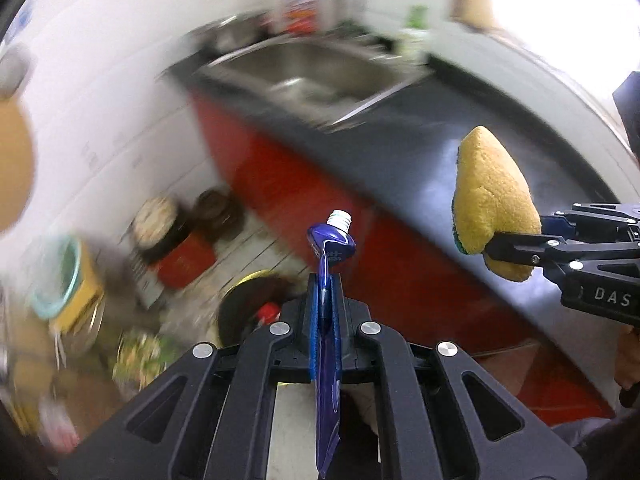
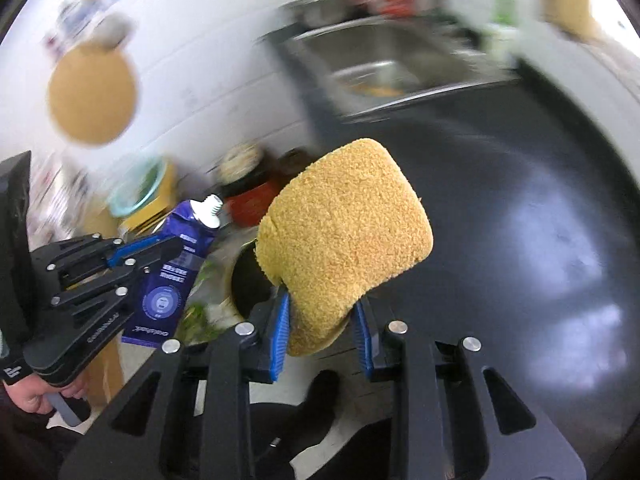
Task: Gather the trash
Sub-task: 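Carry the blue tube and yellow sponge to the bin and release both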
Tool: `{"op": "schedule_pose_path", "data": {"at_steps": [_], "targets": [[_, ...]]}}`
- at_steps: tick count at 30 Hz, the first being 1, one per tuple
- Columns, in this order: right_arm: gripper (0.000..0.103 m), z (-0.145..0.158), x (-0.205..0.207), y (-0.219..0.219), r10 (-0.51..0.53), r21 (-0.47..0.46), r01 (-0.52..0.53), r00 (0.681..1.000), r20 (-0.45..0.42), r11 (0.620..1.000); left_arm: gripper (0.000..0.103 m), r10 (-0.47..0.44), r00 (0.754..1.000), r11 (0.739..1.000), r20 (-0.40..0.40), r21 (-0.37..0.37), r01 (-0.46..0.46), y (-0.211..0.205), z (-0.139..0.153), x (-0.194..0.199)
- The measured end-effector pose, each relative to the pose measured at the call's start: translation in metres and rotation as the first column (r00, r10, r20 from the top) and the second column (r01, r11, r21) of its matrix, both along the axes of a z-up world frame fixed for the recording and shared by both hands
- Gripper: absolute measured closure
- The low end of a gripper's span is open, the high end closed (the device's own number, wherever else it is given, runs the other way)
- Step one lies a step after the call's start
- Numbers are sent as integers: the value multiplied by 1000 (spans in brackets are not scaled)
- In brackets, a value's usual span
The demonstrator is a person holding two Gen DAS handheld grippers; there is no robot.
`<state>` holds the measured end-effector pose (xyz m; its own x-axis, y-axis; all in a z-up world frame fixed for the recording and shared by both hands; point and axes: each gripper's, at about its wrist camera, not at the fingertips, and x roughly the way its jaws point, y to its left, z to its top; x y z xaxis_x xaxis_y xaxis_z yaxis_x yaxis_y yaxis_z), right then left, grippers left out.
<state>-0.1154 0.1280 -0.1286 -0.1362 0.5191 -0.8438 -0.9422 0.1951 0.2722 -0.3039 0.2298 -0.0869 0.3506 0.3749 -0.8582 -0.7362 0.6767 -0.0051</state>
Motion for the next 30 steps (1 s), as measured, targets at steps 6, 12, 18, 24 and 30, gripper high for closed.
{"op": "schedule_pose_path", "data": {"at_steps": [6,12,18,24,30], "targets": [[73,-58,-73,74,186,-86,-191,980,-68,978,98,163,987,984,-12,-76,-163,37,-51,-72],[71,-129,-113,133,246,-186,-267,961,-128,946,98,257,966,956,36,-155,-248,78,-116,-93],[68,-179,-129,169,275,-270,-290,957,-92,918,98,276,961,945,12,-188,-269,105,-165,-92],[54,-201,-126,176,298,-310,-311,950,-88,899,97,276,961,936,32,-238,-260,118,-188,-98],[28,-211,-126,187,321,-330,-333,943,-92,883,49,271,963,927,8,-273,-259,118,-207,-102]]}}
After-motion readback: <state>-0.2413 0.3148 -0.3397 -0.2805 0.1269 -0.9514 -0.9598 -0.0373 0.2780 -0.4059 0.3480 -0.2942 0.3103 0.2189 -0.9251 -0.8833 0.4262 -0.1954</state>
